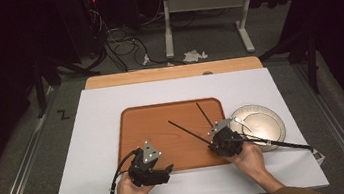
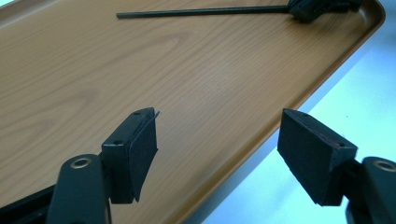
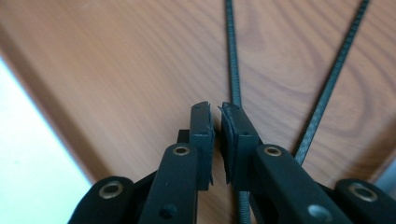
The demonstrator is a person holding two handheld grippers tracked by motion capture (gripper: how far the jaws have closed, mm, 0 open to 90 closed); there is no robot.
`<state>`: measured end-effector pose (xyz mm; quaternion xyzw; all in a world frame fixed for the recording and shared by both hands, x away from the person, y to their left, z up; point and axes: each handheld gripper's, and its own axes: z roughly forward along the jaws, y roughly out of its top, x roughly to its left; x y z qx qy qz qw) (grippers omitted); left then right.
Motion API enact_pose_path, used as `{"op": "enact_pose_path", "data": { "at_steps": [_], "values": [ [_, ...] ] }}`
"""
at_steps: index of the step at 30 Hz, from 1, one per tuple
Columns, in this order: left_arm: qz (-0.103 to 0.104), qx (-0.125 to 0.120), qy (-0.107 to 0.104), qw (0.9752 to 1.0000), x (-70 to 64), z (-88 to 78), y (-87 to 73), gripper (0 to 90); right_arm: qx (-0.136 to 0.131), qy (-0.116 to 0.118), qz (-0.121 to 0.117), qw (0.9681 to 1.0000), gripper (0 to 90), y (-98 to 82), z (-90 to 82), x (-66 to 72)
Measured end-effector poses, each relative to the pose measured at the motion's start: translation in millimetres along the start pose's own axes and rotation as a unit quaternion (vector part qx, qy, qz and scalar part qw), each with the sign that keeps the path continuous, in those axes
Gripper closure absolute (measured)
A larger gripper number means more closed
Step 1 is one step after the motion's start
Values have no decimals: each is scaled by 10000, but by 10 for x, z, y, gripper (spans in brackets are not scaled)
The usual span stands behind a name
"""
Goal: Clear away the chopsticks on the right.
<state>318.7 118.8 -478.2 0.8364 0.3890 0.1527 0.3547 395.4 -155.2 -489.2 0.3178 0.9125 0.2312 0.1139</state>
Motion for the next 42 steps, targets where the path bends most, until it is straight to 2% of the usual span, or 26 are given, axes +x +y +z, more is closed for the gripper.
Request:
{"op": "enact_pose_path", "data": {
  "at_steps": [7,14,18,22,27,30,33,39,42],
  "values": [
    [-4,-9,-1,10000,-1,-3,-1,286,10,-294,149,9995,842,-1,3,-68],
    [-6,-15,-2,10000,-2,-6,-1,285,37,-376,170,9991,825,-5,-1,-102],
    [-3,-15,2,10000,-4,-10,-1,286,52,-410,144,9990,776,-10,-15,-98],
    [-5,-23,-2,10000,-3,-16,-2,285,-213,-341,53,9992,736,-43,-138,-56],
    [-14,-66,-8,10000,-6,-34,-3,286,-492,-288,-52,9984,690,-177,-378,-23],
    [-19,-80,-2,10000,-8,-41,-3,286,-663,-88,81,9977,667,-269,-476,-52],
    [-21,-82,-1,10000,-11,-40,-5,285,-809,-124,83,9966,651,-375,-572,-61],
    [-18,-84,-12,10000,-18,-38,-5,285,-967,-37,268,9949,628,-601,-707,-122],
    [-21,-75,-15,10000,-21,-36,-6,286,-967,-59,245,9950,616,-684,-725,-124]
  ]
}}
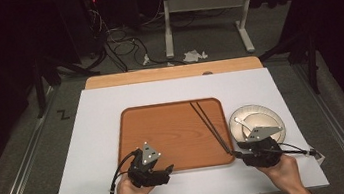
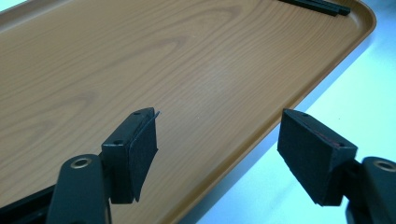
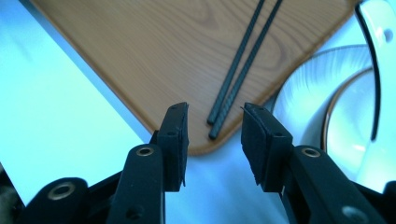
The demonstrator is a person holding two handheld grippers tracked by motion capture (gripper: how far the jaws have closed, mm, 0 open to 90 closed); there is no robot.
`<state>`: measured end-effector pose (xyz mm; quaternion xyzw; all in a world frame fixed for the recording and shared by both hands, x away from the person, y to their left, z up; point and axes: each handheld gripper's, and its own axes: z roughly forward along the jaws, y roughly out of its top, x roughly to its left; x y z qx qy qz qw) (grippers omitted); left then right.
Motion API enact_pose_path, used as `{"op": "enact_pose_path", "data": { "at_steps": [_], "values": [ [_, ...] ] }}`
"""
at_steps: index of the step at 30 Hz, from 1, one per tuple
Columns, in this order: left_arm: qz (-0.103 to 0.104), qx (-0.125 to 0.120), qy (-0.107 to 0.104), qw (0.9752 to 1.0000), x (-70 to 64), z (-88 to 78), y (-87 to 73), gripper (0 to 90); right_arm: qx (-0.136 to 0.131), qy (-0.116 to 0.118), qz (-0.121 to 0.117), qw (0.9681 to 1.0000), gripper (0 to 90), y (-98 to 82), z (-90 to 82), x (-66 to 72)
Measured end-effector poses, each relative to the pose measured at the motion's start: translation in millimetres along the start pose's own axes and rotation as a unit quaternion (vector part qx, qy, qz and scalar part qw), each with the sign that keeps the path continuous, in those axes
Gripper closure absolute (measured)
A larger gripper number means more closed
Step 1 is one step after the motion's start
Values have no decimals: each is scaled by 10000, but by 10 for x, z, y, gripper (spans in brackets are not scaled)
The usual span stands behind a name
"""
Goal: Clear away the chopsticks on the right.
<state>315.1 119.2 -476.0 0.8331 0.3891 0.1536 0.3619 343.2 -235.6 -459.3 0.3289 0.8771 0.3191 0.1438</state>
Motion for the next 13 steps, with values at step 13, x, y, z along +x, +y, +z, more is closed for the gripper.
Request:
{"op": "enact_pose_path", "data": {
  "at_steps": [13],
  "values": [
    [0,31,-12,10000,1,23,1,286,7,62,40,10000,584,-31,79,-15]
  ]
}}
